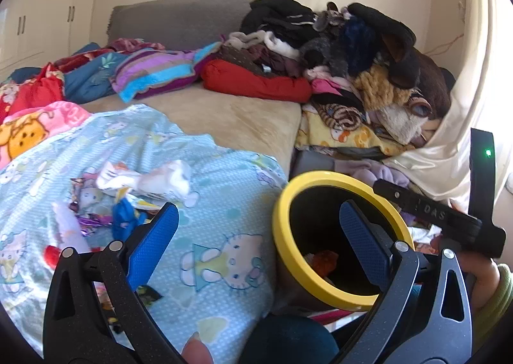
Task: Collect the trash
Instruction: 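Grasp another white mesh sleeve with the left tool while the right tool grasps a green snack wrapper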
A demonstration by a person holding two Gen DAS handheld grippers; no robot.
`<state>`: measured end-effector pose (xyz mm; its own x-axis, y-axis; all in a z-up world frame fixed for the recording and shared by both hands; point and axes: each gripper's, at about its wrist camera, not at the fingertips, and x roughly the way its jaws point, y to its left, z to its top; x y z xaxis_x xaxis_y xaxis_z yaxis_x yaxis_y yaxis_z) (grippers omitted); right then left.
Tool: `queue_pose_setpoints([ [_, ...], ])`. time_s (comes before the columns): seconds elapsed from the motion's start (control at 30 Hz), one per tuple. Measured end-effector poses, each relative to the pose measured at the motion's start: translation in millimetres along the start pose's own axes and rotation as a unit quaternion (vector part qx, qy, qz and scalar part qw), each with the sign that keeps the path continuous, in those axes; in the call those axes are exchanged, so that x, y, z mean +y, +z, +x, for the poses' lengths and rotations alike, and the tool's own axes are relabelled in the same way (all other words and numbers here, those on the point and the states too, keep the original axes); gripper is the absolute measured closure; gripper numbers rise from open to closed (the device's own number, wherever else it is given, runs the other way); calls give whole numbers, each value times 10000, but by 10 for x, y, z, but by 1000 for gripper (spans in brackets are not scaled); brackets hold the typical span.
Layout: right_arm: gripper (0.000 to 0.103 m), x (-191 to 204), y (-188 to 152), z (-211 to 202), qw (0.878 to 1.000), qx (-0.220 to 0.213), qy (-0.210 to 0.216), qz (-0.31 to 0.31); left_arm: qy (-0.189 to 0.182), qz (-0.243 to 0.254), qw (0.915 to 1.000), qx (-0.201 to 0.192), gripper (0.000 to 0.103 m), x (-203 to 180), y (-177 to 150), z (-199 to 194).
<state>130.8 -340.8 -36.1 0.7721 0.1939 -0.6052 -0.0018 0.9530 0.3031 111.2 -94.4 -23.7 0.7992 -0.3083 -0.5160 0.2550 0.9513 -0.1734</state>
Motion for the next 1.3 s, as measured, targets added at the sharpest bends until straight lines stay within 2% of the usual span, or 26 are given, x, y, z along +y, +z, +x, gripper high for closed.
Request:
queue_pose_setpoints([
  [0.43,28,678,-136,-130,9971,-252,504,-515,398,-315,9983,-283,10,416,97,-216],
  [0.73,26,1264,-417,-64,9905,50,885,-1054,620,-614,9954,-385,10,726,115,-323],
  [1.03,25,1627,-634,-43,9839,253,1080,-1399,887,-1094,9892,-403,10,1152,120,-416],
  [1.3,25,1950,-836,118,9774,632,1171,-1640,1145,-1418,9828,-308,10,1514,89,-456],
])
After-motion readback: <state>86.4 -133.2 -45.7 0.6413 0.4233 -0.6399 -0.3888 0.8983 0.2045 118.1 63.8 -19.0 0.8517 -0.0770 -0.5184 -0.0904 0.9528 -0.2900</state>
